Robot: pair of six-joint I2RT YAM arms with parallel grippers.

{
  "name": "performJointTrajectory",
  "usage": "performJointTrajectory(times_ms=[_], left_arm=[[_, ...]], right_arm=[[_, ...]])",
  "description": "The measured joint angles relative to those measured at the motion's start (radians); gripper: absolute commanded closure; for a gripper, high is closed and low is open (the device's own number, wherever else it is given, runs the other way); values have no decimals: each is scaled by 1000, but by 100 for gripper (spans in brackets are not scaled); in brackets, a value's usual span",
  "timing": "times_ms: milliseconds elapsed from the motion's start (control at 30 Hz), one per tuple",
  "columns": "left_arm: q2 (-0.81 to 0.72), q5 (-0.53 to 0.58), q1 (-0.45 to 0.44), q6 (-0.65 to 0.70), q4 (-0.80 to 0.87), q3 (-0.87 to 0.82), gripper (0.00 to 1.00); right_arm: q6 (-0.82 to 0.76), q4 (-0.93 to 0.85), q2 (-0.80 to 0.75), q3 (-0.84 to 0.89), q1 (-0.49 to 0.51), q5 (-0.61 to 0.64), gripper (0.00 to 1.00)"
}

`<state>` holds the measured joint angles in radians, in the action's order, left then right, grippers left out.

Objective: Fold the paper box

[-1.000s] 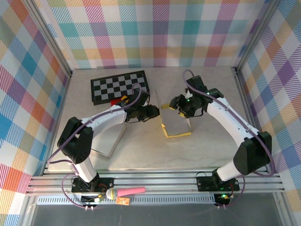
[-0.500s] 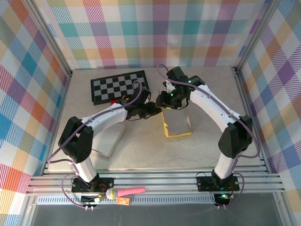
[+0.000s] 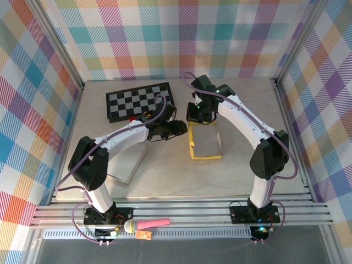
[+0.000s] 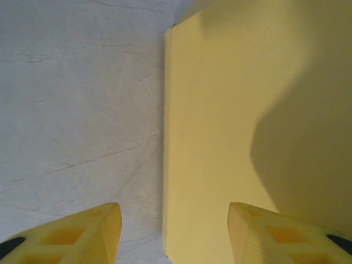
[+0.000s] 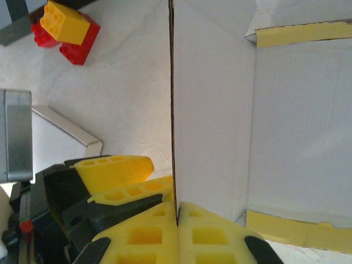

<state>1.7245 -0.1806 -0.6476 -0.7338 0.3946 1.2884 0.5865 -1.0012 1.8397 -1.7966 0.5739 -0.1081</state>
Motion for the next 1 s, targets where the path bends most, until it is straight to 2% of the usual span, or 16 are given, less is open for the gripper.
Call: performJointTrajectory(times_ms=[167,333,533,733,1000], left_arm=[[-56,69,4,55,79,5,43],[-152,102,23,126,152,12,43],[-204,108,37,185,199,7,44],[-226,100,41,234,233,-25,44],[-236,89,70,283,263,-49,44]], right_arm=[[177,-12,-2,-12,3,91,100],[475,-80,-7,-45,9,220,100],[845,-274,25,-241,18,336,100],[1127,-408,121,-389,16,377,100],[1339,-492,309,-605,-13,360,97]])
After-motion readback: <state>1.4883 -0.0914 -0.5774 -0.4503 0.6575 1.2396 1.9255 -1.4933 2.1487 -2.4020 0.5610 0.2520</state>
